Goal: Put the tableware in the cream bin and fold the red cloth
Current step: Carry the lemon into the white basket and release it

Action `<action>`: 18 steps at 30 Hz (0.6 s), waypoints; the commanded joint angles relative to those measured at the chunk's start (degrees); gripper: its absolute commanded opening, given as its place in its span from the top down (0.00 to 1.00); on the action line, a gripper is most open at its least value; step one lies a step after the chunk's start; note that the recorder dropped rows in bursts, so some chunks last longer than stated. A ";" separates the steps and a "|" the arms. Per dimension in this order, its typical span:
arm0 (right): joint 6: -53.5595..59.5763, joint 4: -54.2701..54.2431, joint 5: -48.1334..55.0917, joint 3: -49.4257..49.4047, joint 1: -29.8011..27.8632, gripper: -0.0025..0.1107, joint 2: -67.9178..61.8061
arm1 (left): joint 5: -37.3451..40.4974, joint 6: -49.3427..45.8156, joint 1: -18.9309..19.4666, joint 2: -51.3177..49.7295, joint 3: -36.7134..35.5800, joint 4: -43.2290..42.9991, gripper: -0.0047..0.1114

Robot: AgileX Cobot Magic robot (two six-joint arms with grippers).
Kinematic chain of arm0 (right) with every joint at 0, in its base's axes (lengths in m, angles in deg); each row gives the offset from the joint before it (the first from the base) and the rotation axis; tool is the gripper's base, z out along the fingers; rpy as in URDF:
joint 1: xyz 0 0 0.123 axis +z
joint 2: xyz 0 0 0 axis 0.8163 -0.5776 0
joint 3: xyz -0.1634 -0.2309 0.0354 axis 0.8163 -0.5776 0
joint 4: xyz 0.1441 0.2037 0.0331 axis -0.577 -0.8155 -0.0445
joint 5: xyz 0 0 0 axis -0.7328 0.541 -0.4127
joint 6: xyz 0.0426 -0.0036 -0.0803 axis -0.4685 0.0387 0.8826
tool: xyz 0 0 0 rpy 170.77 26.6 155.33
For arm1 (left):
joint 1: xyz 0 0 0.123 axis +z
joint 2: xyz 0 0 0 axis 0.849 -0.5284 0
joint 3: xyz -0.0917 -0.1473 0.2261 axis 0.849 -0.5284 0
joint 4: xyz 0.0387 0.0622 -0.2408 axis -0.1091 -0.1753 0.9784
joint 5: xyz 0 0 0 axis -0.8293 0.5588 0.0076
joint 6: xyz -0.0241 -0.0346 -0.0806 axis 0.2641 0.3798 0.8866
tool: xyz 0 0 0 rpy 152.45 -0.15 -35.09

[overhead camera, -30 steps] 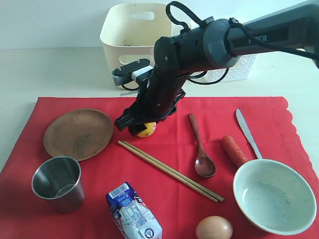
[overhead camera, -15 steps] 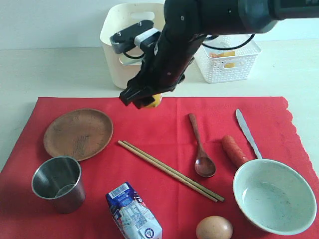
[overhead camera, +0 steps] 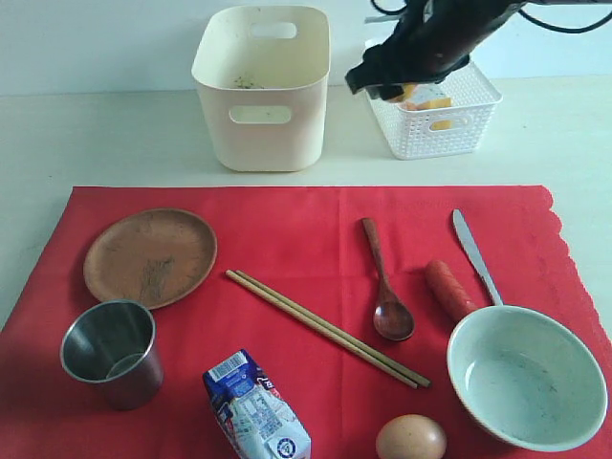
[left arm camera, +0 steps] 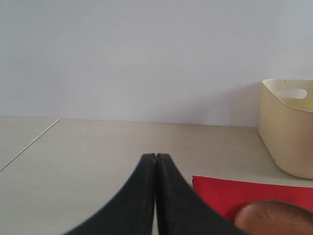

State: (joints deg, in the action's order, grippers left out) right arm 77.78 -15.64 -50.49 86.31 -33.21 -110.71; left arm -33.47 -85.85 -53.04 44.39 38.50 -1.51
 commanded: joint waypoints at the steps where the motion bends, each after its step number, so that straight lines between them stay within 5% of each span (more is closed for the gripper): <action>1: -1.74 0.24 -9.11 0.05 -5.23 0.98 -1.17 | -0.11 -0.16 0.14 0.33 -0.14 -0.05 0.94; 12: -3.05 -5.01 -19.88 0.05 -11.00 0.98 -8.00 | -0.11 -0.16 0.14 0.33 -0.14 -0.05 0.94; 18: -3.20 -5.32 -21.72 0.05 -10.85 0.72 -10.16 | -0.11 -0.16 0.14 0.33 -0.14 -0.05 0.94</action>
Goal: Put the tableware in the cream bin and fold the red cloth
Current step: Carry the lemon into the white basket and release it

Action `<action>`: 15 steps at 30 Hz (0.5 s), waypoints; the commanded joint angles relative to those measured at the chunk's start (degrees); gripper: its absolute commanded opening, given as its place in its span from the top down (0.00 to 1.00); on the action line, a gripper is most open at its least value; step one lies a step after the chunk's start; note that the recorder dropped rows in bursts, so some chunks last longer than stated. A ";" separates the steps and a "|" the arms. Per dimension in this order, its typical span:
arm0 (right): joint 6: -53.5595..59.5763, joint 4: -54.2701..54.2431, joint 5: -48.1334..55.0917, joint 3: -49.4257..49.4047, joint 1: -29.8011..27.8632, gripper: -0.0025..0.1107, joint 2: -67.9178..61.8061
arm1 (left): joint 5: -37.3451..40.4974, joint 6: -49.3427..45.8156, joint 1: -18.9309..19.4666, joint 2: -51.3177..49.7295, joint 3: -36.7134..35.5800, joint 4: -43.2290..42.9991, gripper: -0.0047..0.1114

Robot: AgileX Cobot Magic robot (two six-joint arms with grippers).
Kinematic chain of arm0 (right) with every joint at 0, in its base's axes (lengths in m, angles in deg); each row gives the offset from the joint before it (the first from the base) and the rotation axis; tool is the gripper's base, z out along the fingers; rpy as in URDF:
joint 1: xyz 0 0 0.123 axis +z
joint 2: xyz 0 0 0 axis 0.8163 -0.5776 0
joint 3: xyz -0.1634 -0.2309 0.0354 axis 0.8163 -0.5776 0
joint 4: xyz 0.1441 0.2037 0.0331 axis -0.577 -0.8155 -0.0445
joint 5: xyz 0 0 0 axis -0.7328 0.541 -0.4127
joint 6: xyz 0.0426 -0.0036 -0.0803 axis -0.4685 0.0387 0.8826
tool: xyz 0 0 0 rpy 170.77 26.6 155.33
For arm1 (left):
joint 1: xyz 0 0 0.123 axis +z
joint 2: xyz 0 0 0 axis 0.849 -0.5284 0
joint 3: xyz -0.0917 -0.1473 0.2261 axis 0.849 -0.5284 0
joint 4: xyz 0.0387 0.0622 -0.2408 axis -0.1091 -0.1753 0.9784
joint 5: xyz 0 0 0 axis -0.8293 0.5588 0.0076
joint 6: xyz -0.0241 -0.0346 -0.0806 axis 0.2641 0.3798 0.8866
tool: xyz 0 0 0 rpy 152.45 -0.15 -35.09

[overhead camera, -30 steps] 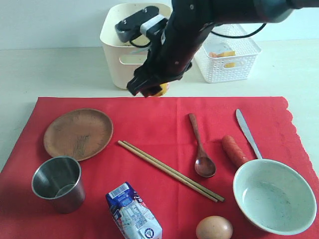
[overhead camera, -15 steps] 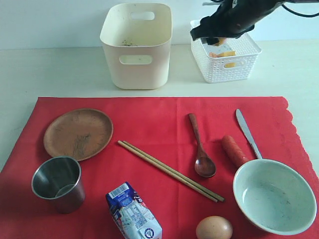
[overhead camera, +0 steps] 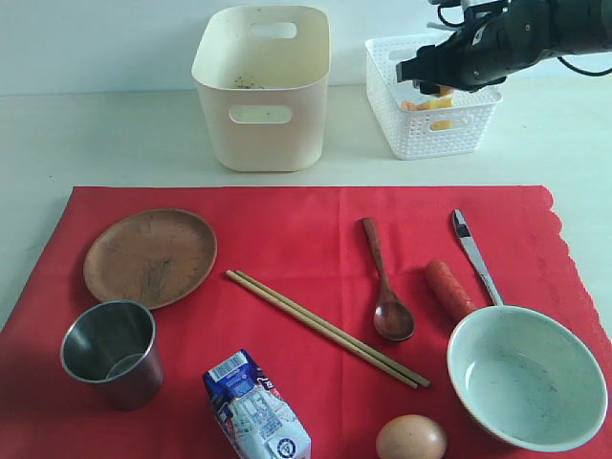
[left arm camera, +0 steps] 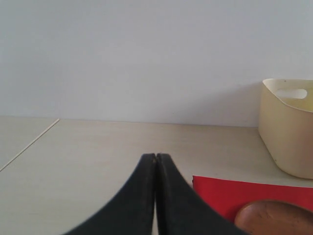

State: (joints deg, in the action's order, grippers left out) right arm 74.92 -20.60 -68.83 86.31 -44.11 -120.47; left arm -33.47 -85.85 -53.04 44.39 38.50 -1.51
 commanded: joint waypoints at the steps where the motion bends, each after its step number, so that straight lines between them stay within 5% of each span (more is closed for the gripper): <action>1: -0.34 -0.36 -3.81 0.05 0.05 0.66 -0.44 | -0.11 -0.16 0.14 0.33 -0.14 -0.05 0.94; 7: -0.34 -0.36 -5.11 0.05 0.05 0.42 -0.55 | -0.11 -0.16 0.14 0.33 -0.14 -0.05 0.94; 15: -0.34 -0.74 -5.86 0.05 0.05 0.28 -0.55 | -0.11 -0.16 0.14 0.33 -0.14 -0.05 0.94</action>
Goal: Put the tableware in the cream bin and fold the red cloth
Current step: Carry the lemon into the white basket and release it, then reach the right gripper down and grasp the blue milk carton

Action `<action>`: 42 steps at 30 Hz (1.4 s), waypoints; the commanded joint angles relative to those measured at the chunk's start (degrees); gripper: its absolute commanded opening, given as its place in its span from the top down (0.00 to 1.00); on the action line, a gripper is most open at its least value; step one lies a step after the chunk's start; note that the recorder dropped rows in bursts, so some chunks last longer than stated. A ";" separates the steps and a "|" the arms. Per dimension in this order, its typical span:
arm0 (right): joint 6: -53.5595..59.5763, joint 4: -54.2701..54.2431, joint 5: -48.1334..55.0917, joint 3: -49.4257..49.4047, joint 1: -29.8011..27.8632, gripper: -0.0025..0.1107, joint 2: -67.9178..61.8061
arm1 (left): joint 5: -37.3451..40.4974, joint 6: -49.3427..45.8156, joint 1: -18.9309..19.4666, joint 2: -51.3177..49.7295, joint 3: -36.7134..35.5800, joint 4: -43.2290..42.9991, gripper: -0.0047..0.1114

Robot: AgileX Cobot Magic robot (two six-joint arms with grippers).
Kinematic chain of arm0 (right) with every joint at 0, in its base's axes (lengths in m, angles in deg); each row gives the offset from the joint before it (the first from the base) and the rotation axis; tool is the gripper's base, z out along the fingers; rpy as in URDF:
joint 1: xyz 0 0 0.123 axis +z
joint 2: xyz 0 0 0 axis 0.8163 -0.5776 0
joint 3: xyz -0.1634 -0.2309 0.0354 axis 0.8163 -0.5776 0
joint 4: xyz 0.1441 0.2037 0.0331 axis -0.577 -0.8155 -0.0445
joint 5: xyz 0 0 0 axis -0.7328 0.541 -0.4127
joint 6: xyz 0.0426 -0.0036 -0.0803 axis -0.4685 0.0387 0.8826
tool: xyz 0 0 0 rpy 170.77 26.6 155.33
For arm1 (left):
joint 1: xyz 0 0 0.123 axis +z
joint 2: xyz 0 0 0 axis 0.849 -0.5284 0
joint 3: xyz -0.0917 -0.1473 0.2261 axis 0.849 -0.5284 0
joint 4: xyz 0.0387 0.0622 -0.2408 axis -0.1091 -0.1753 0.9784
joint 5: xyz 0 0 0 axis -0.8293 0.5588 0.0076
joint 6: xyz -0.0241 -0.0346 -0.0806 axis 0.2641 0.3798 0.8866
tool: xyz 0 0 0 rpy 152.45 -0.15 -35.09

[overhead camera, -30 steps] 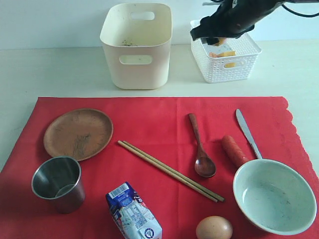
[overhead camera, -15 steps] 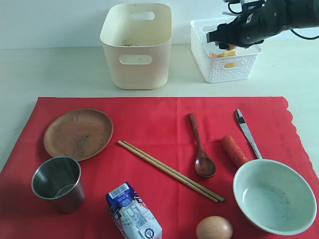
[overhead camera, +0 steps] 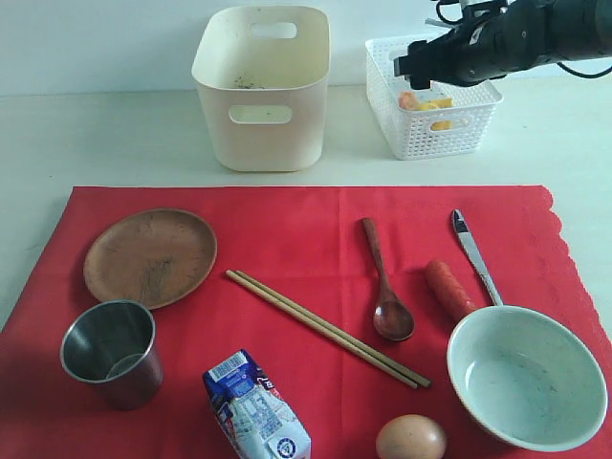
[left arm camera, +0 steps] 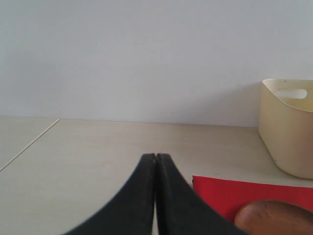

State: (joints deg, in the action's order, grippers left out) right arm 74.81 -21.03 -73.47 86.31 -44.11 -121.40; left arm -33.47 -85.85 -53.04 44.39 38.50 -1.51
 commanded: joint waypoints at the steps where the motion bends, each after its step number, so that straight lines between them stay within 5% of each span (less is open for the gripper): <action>1: -0.22 -0.44 -1.22 0.05 0.05 0.28 0.49 | -0.11 -0.16 0.14 0.33 -0.14 -0.05 0.94; 11: -0.41 -0.44 13.82 0.05 0.05 0.34 10.14 | -0.11 -0.16 0.14 0.33 -0.14 -0.05 0.94; 24: 1.12 -7.62 32.60 -1.32 1.10 0.88 22.28 | -0.11 -0.16 0.14 0.33 -0.14 -0.05 0.94; 28: 1.76 -7.70 32.37 -6.67 5.76 0.98 25.58 | -0.11 -0.16 0.14 0.33 -0.14 -0.05 0.94; 42: 1.59 -10.49 28.20 -23.73 28.07 0.98 28.82 | -0.11 -0.16 0.14 0.33 -0.14 -0.05 0.94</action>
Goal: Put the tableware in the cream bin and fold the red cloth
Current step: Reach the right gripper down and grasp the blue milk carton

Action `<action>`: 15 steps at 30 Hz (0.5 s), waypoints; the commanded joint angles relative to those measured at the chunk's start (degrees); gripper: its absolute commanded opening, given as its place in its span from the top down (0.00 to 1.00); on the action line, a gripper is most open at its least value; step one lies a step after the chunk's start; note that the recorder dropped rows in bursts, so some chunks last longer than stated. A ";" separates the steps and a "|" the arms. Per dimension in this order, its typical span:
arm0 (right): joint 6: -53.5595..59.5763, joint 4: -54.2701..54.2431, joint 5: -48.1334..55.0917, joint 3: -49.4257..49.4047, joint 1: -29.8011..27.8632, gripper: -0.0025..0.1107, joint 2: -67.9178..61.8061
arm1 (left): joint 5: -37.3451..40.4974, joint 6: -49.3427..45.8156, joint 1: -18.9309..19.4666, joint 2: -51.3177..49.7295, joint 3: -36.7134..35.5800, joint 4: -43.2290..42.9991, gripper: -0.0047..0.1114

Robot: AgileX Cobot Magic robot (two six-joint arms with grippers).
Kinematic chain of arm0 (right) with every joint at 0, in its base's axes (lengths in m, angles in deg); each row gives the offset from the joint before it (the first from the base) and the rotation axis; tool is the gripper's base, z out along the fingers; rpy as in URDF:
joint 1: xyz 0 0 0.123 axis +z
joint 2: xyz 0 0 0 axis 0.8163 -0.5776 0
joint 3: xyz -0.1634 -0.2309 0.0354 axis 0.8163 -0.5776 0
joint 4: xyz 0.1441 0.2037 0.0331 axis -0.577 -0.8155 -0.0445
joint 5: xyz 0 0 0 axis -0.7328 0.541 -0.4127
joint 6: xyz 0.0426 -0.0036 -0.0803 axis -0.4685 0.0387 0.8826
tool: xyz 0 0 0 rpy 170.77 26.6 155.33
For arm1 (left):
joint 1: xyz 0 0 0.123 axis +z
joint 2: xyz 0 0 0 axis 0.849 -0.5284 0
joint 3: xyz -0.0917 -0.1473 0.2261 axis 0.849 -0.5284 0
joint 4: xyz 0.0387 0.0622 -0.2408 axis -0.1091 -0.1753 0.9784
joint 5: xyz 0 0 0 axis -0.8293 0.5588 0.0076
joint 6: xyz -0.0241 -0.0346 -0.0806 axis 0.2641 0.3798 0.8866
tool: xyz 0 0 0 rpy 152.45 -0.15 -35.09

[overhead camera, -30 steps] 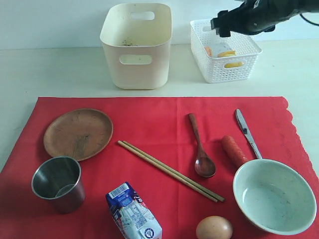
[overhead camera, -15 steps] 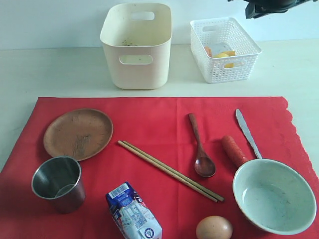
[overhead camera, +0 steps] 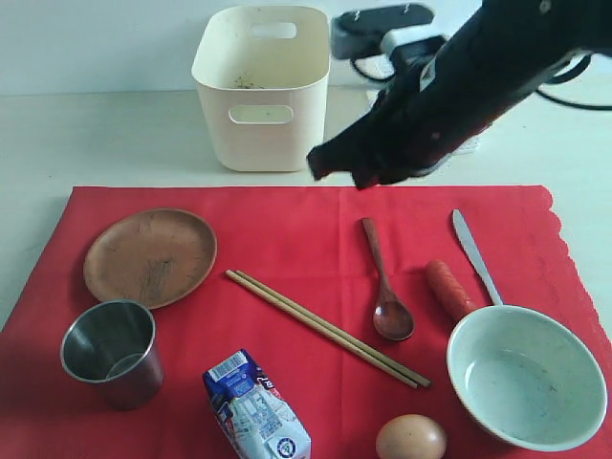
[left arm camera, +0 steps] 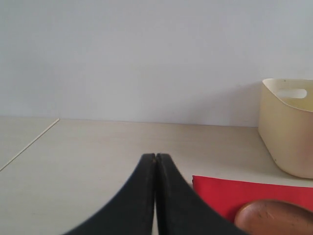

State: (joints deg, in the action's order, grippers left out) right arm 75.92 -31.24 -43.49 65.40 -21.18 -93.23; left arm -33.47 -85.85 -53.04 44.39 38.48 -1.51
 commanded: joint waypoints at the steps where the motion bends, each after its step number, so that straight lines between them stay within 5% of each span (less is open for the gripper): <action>1: 0.48 -0.27 -1.78 -3.28 6.40 0.98 0.65 | -0.11 -0.16 0.14 0.33 -0.12 -0.05 0.94; 6: -1.89 -0.27 -1.78 -4.19 13.20 0.92 0.01 | -0.11 -0.16 0.14 0.33 -0.12 -0.05 0.94; 15: -3.08 -0.53 -1.78 -4.19 21.63 0.52 -4.54 | -0.11 -0.16 0.14 0.33 -0.12 -0.05 0.94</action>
State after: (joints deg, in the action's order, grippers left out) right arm 73.36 -31.57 -44.59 61.38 -1.55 -96.53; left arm -33.47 -85.85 -53.04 44.39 38.48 -1.51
